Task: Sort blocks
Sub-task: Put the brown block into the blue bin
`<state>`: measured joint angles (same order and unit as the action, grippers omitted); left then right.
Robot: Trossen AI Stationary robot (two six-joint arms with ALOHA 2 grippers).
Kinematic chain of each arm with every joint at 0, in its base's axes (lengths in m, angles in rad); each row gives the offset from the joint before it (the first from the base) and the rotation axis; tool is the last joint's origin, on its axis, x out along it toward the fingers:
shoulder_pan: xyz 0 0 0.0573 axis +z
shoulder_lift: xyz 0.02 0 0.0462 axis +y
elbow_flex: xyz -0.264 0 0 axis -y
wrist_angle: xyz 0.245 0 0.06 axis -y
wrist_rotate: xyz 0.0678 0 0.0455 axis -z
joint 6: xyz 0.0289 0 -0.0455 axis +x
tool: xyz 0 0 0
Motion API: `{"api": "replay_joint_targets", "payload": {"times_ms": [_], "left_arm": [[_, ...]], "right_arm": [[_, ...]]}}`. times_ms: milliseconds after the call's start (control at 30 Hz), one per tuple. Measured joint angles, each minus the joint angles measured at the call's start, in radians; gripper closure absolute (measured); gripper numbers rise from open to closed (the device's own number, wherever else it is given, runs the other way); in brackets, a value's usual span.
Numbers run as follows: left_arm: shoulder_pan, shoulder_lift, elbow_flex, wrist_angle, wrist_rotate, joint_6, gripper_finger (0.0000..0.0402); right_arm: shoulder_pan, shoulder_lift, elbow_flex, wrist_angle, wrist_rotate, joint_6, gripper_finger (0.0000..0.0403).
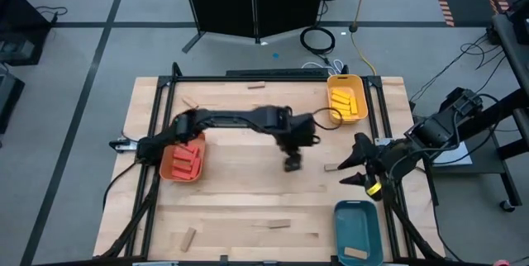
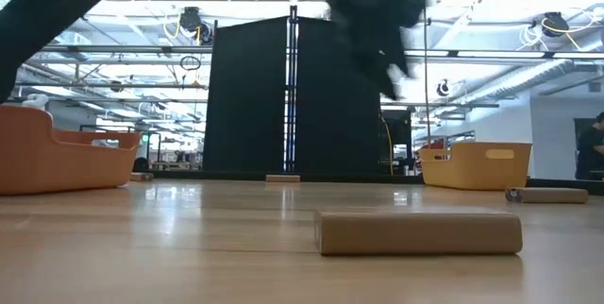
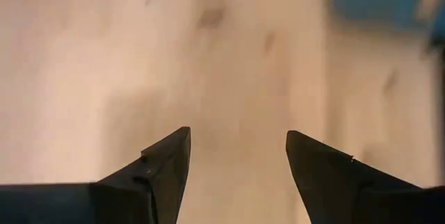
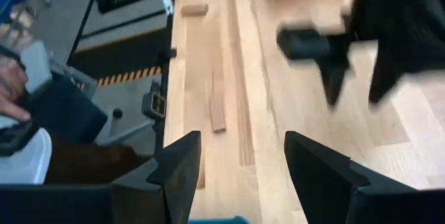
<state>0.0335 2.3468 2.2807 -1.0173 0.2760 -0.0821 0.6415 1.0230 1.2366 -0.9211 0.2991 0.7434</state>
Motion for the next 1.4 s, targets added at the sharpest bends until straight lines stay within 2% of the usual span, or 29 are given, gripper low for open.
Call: {"api": "replay_joint_targets", "payload": {"times_ms": [100, 200, 400, 500, 600, 800, 1000, 1400], "left_arm": [[0.03, -0.069, -0.018, -0.189, -0.084, 0.129, 0.0169], [0.096, -0.157, -0.111, -0.257, -0.109, 0.197, 0.0169], [0.316, -0.397, -0.491, -0.286, -0.164, 0.212, 0.0169], [0.433, -0.498, -0.665, -0.329, -0.249, 0.329, 0.0168], [0.527, -0.566, -0.779, -0.354, -0.343, 0.517, 0.0168], [0.648, -0.596, -0.921, -0.335, -0.534, 0.836, 0.0168], [0.698, -0.587, -1.066, -0.193, -0.655, 1.01, 0.0168], [0.723, -0.587, -1.235, 0.037, -0.729, 1.221, 0.0169]], "right_arm": [[0.0, -0.019, 0.0, -0.009, 0.046, 0.03, 0.0202], [0.0, -0.027, 0.0, -0.019, 0.093, 0.056, 0.0202], [0.0, -0.022, 0.0, -0.037, 0.124, 0.111, 0.0202], [0.0, -0.015, 0.0, -0.039, 0.128, 0.116, 0.0202], [0.0, -0.01, 0.0, -0.039, 0.183, 0.112, 0.0202], [0.0, -0.009, 0.0, -0.039, 0.308, 0.155, 0.0202], [0.0, -0.006, 0.0, -0.041, 0.341, 0.203, 0.0202], [-0.001, 0.021, 0.0, -0.044, 0.404, 0.214, 0.0202]]}}
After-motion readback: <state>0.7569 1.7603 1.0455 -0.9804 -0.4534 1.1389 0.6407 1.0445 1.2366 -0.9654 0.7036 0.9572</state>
